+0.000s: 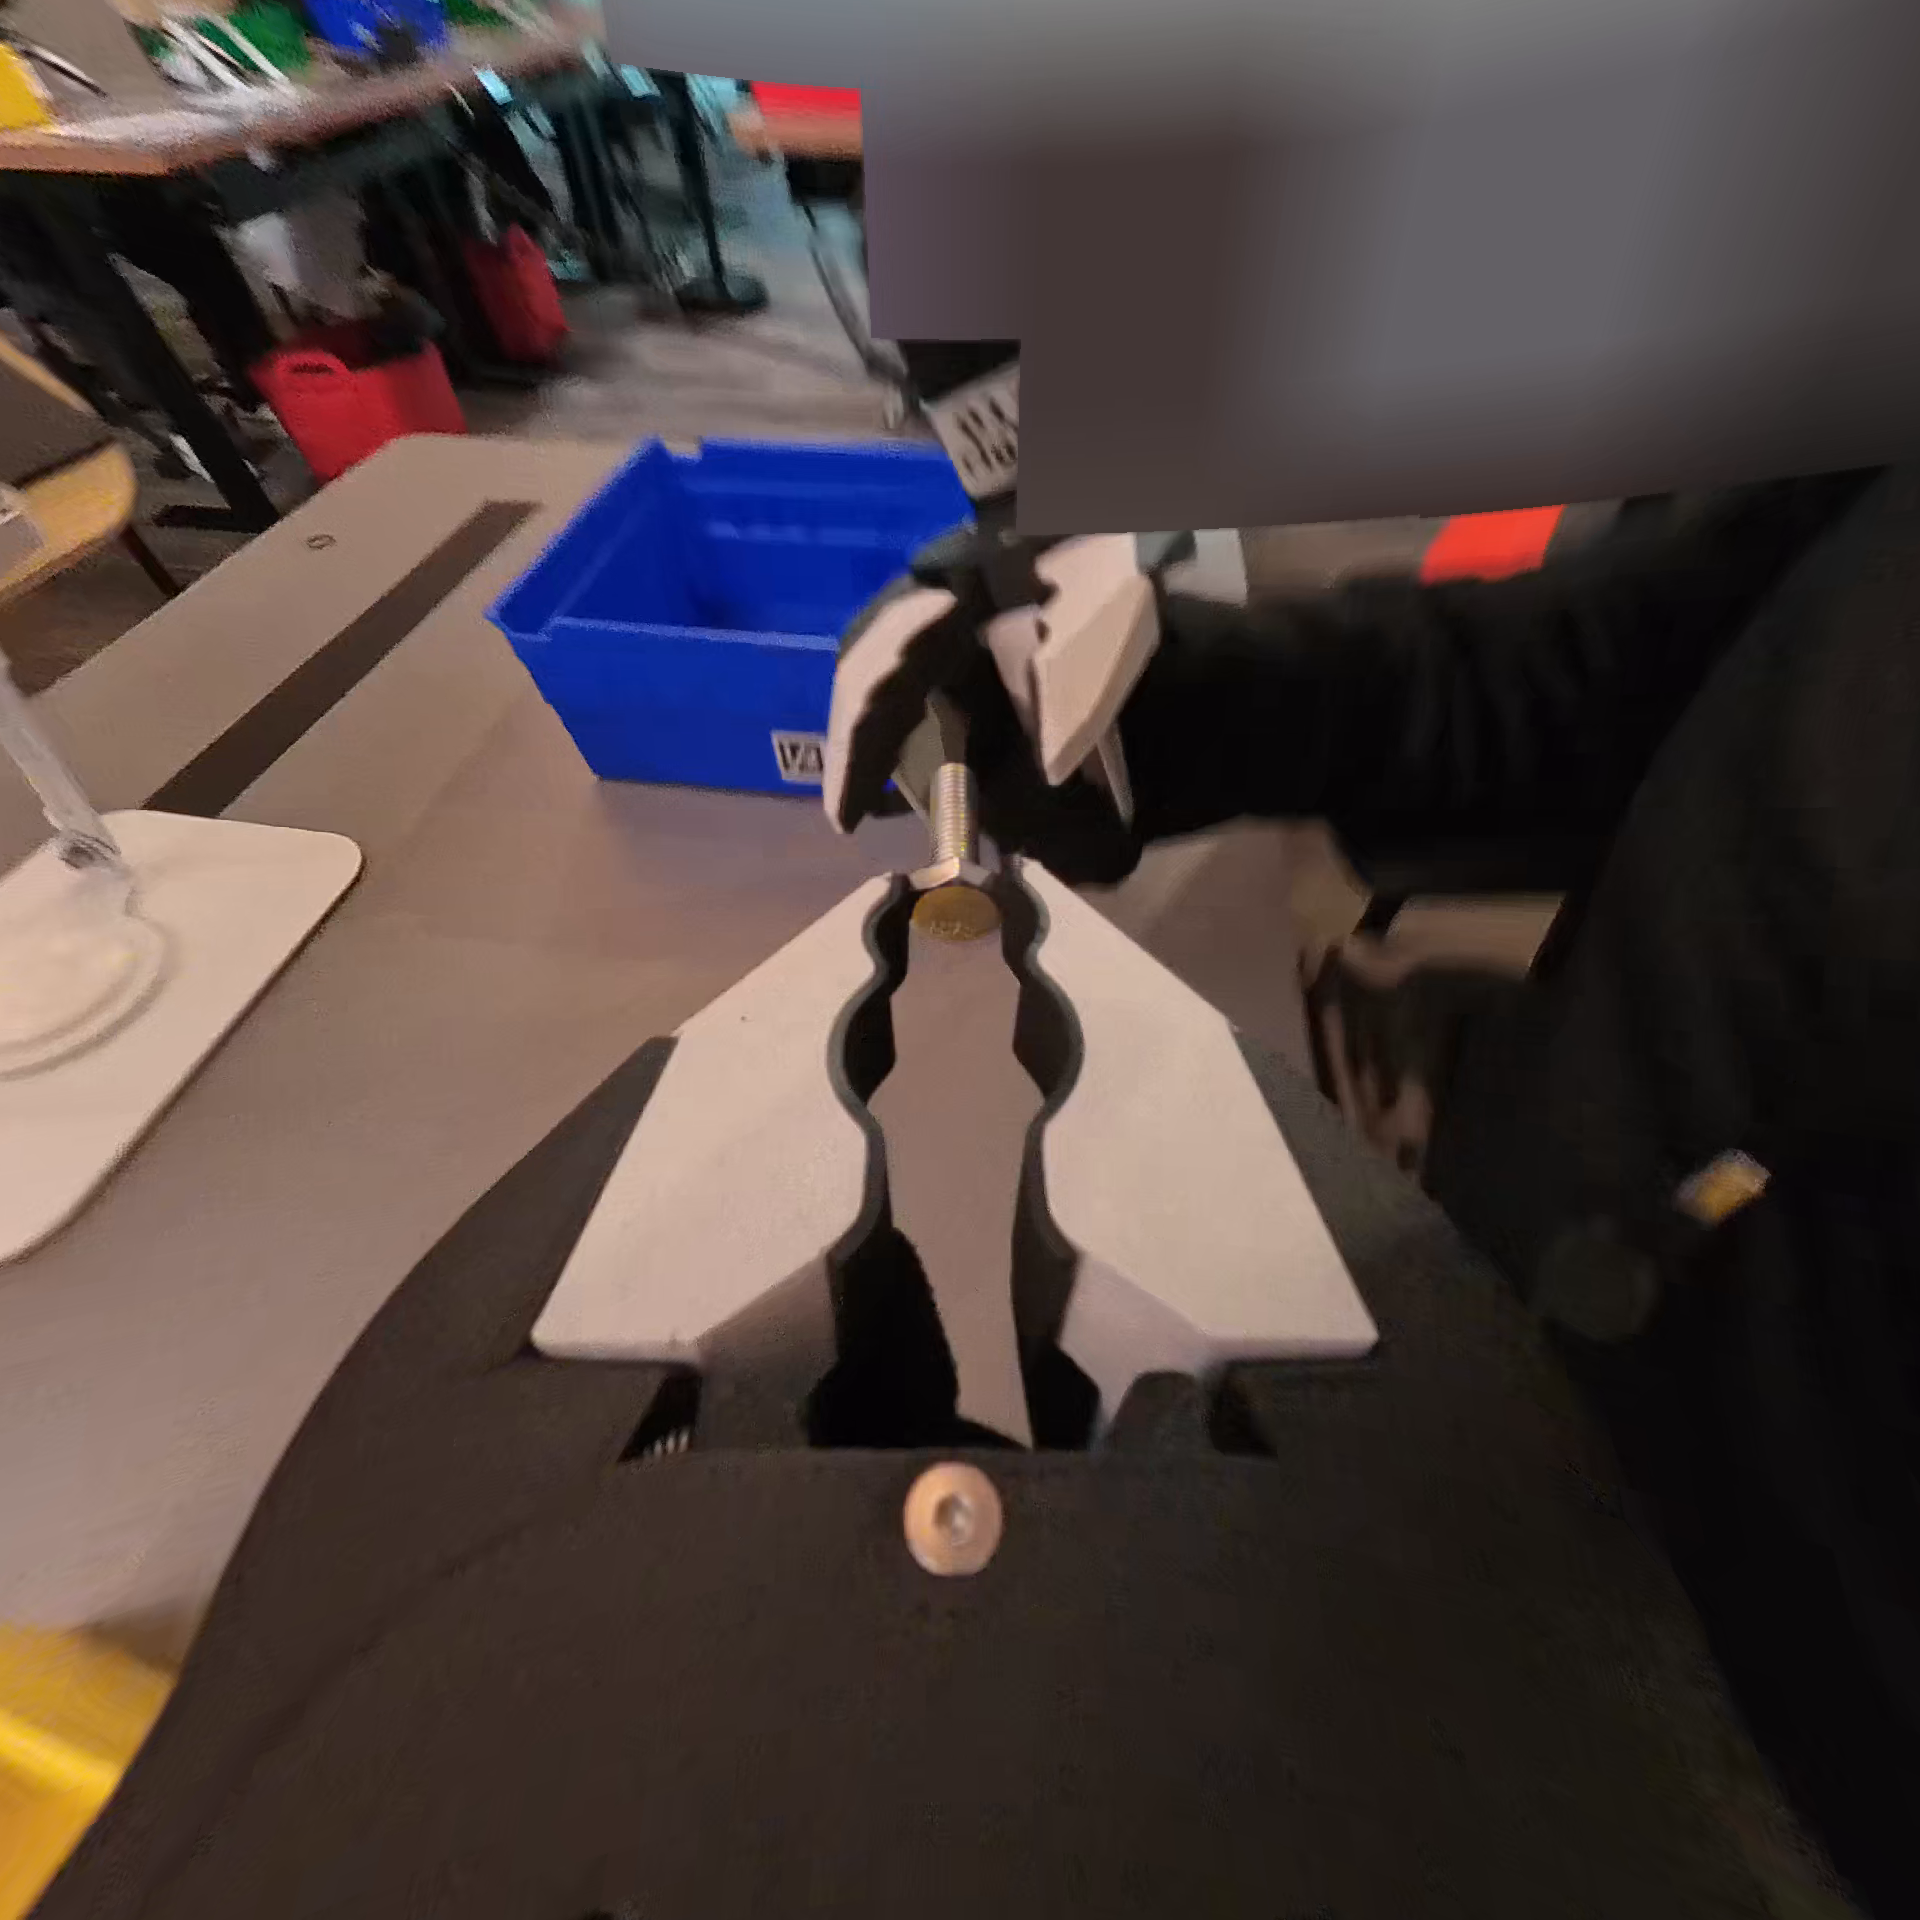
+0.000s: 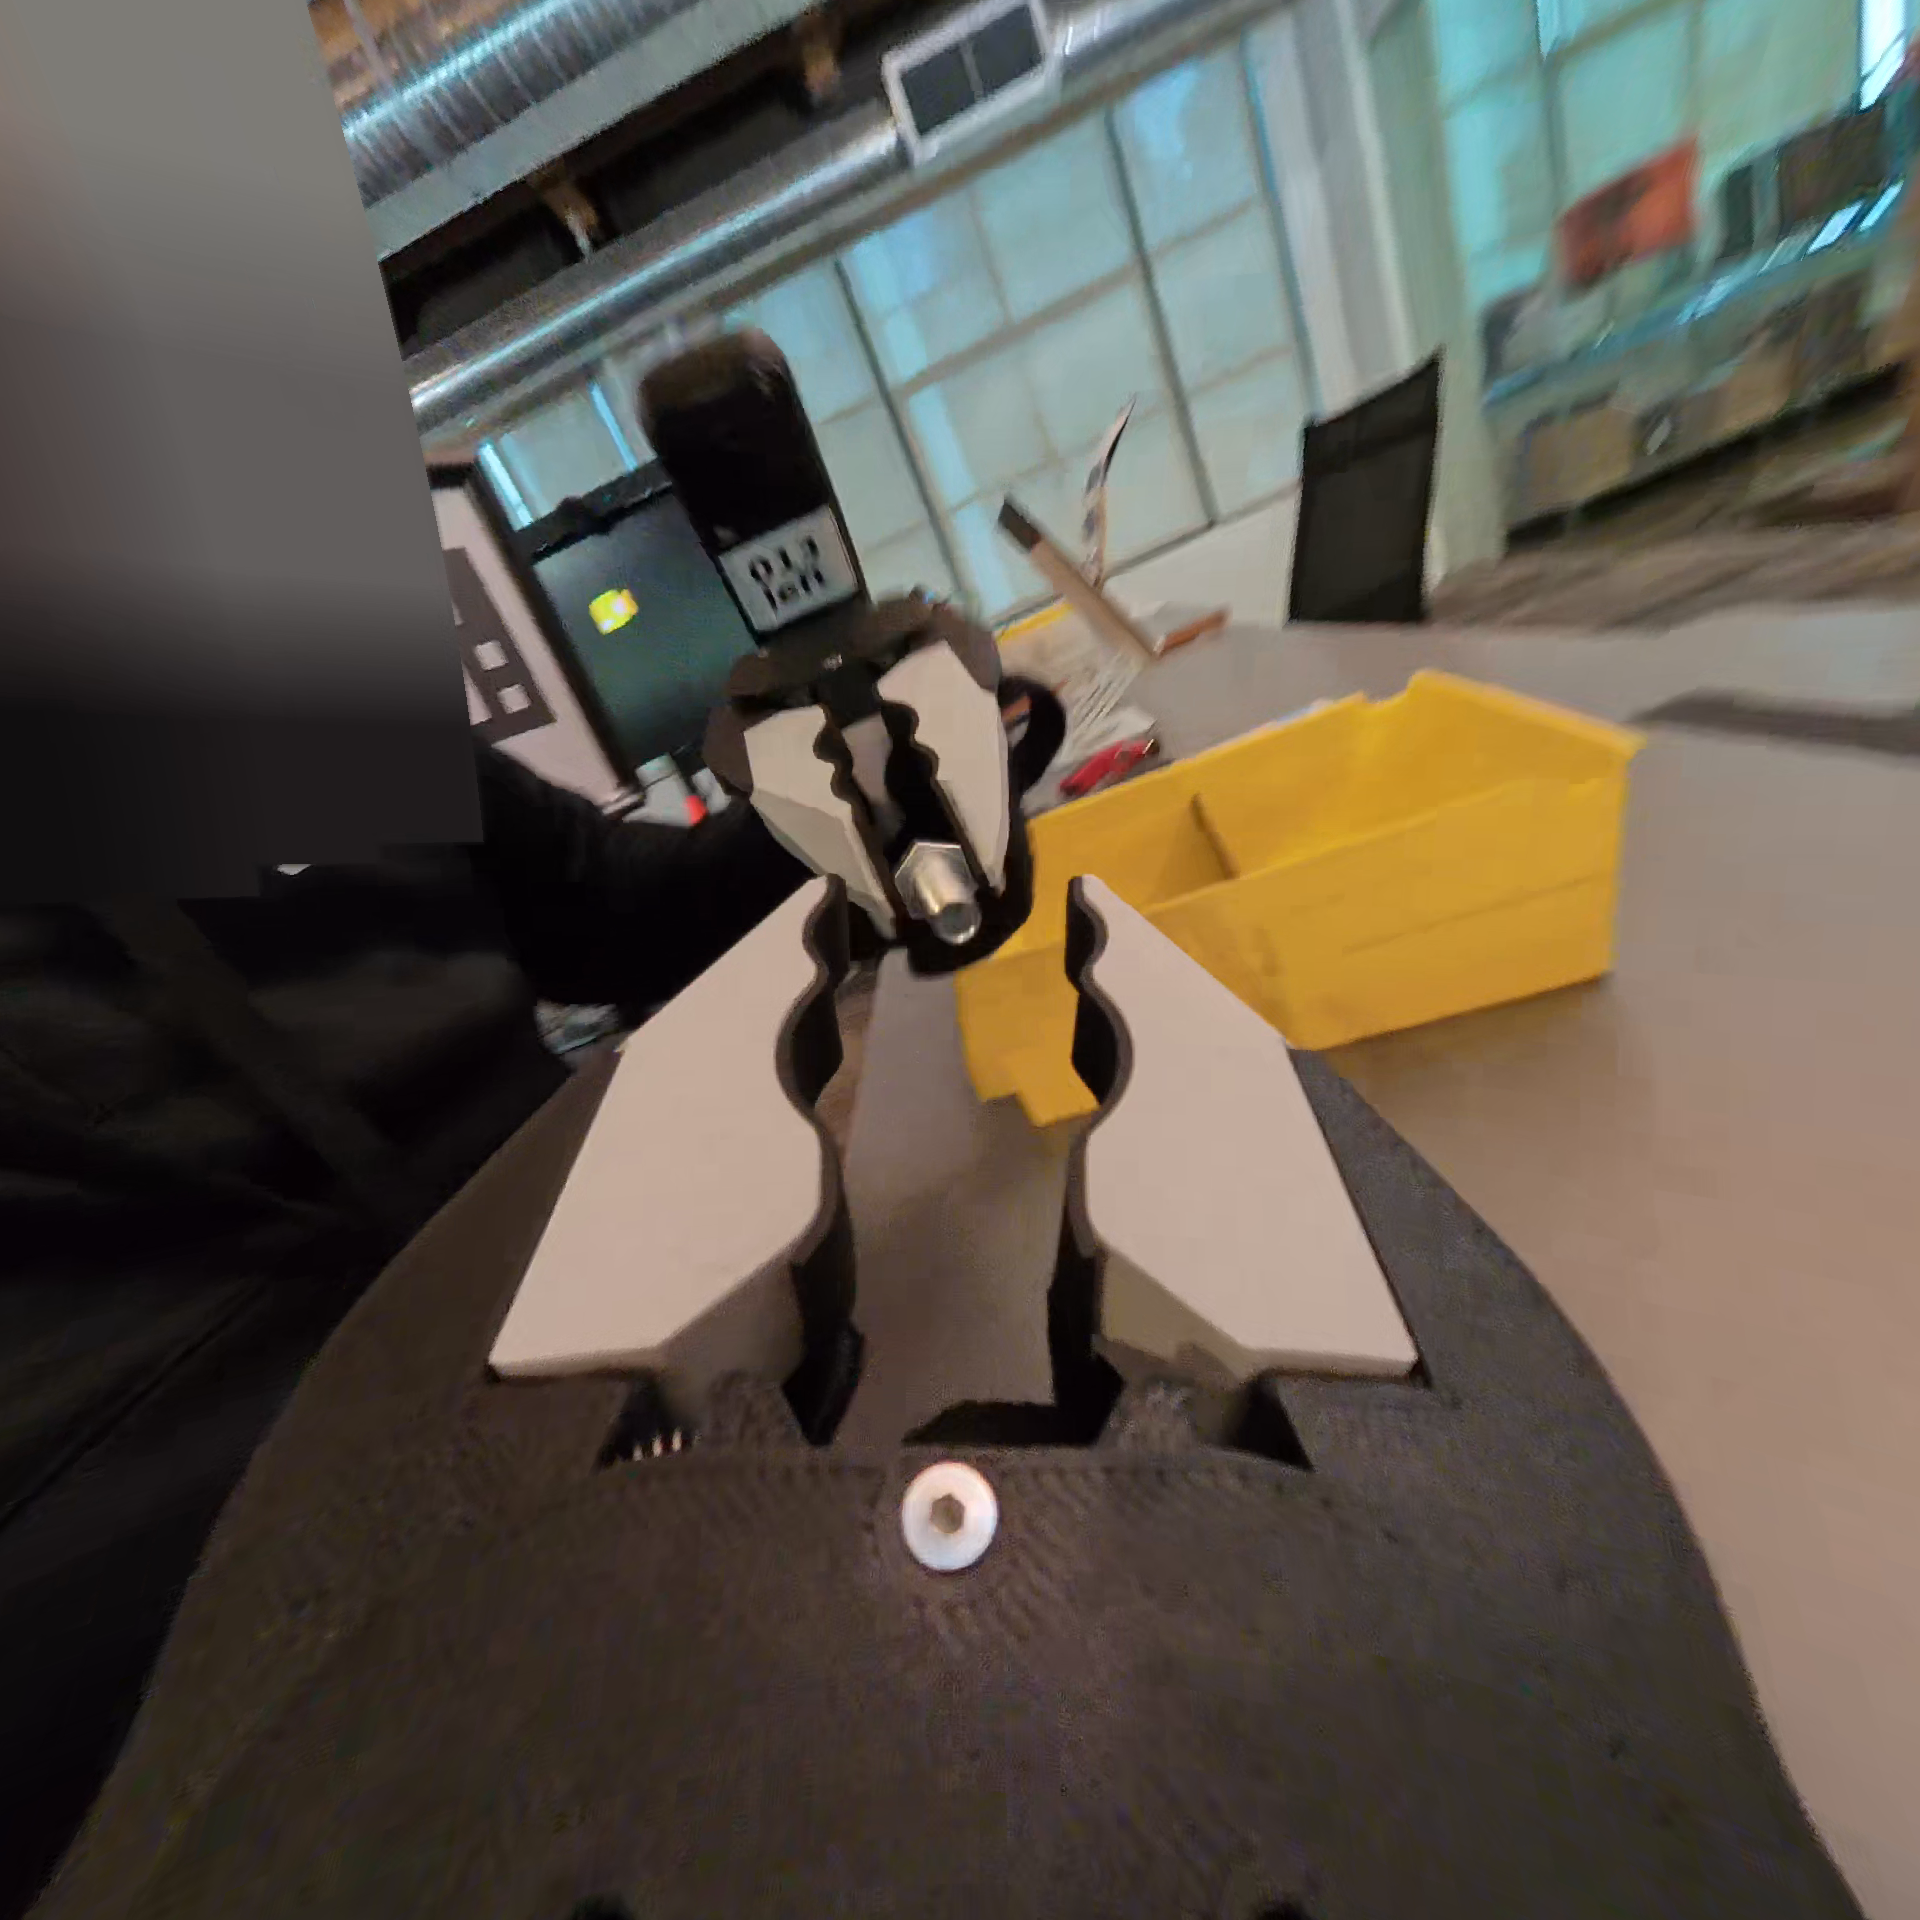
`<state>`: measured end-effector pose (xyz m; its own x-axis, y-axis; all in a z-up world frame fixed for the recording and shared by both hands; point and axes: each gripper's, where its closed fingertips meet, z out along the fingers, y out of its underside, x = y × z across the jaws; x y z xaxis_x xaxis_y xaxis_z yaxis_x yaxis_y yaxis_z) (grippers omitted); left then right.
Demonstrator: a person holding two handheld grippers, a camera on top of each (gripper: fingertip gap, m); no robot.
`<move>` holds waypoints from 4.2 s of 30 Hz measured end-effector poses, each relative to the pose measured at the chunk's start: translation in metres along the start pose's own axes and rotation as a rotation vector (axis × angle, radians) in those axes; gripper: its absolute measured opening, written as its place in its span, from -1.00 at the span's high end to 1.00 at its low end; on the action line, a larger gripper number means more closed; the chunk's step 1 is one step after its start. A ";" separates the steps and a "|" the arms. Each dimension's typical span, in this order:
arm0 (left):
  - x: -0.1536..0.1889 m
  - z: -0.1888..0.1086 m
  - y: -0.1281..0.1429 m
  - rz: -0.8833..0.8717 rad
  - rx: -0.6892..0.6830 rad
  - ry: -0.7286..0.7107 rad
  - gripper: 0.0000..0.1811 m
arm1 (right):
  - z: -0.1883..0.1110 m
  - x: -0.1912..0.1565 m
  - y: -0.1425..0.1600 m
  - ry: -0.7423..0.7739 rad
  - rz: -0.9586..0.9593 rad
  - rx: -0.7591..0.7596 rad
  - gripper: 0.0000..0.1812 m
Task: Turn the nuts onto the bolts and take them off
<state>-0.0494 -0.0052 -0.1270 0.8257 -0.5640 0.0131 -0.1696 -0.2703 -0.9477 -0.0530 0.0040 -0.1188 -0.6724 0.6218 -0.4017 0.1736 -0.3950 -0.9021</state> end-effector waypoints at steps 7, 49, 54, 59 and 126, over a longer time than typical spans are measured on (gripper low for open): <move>-0.001 -0.001 -0.037 -0.406 0.400 0.142 0.84 | -0.008 -0.010 -0.028 0.032 -0.121 0.154 0.70; 0.016 0.026 0.033 -0.050 -0.083 0.015 0.66 | -0.007 -0.004 0.032 0.023 -0.072 -0.225 0.91; -0.021 -0.044 0.036 0.058 -0.234 -0.201 0.68 | -0.007 0.000 0.043 0.044 -0.092 -0.274 0.91; -0.076 -0.158 0.083 0.037 -0.617 -0.473 0.74 | -0.003 0.000 0.052 0.038 -0.095 -0.307 0.91; -0.008 0.041 0.187 -0.094 -0.904 -0.081 0.95 | -0.025 0.033 0.030 0.273 -0.171 -0.234 0.91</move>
<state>-0.0653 -0.0194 -0.3172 0.8870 -0.4613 0.0225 -0.4285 -0.8401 -0.3325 -0.0518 0.0298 -0.1628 -0.4955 0.8345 -0.2409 0.2561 -0.1247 -0.9586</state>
